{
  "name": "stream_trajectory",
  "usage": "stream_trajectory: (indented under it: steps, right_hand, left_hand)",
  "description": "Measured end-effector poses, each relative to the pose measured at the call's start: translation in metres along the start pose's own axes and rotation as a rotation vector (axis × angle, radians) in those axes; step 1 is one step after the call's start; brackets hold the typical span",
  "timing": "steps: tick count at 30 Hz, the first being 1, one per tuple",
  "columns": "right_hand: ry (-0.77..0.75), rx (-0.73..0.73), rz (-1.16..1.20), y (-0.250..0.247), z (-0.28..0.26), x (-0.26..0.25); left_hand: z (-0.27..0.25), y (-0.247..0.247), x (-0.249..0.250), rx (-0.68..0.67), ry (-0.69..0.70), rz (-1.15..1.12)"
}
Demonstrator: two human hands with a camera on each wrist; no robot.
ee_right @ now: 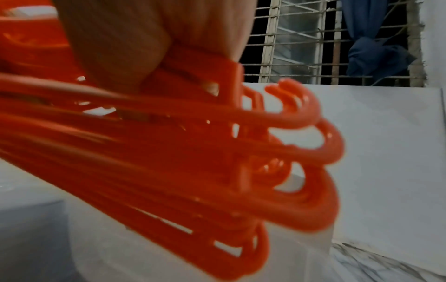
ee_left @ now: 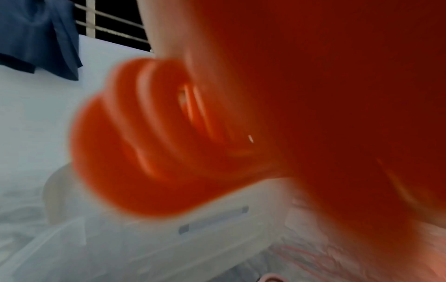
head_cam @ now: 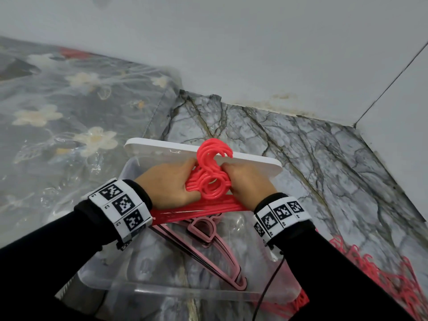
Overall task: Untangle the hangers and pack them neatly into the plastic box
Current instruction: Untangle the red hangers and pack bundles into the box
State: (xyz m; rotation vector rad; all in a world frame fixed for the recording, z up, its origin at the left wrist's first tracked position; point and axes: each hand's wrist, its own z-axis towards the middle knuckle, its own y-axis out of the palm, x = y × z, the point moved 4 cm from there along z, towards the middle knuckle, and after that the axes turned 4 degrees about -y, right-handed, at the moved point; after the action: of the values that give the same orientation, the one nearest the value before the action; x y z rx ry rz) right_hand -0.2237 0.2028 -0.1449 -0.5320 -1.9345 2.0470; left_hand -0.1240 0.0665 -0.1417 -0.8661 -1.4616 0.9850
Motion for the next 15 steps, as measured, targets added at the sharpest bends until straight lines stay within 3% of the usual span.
stream_trajectory:
  steps: [5,8,11,15]
  right_hand:
    - [-0.001,-0.018,-0.054,0.0,-0.001,-0.006]
    - [0.024,-0.038,0.01,0.003,-0.001,-0.011]
    - [0.049,-0.119,0.221,0.014,-0.005,-0.02]
    - [0.054,-0.191,0.195,0.031,-0.002,-0.023]
  left_hand:
    - [0.005,0.005,0.0,-0.009,-0.052,0.382]
    - [0.005,0.014,0.004,-0.07,-0.101,0.274]
    - [0.008,0.024,0.011,-0.09,-0.114,0.141]
    - [0.011,0.041,0.01,-0.142,-0.061,0.166]
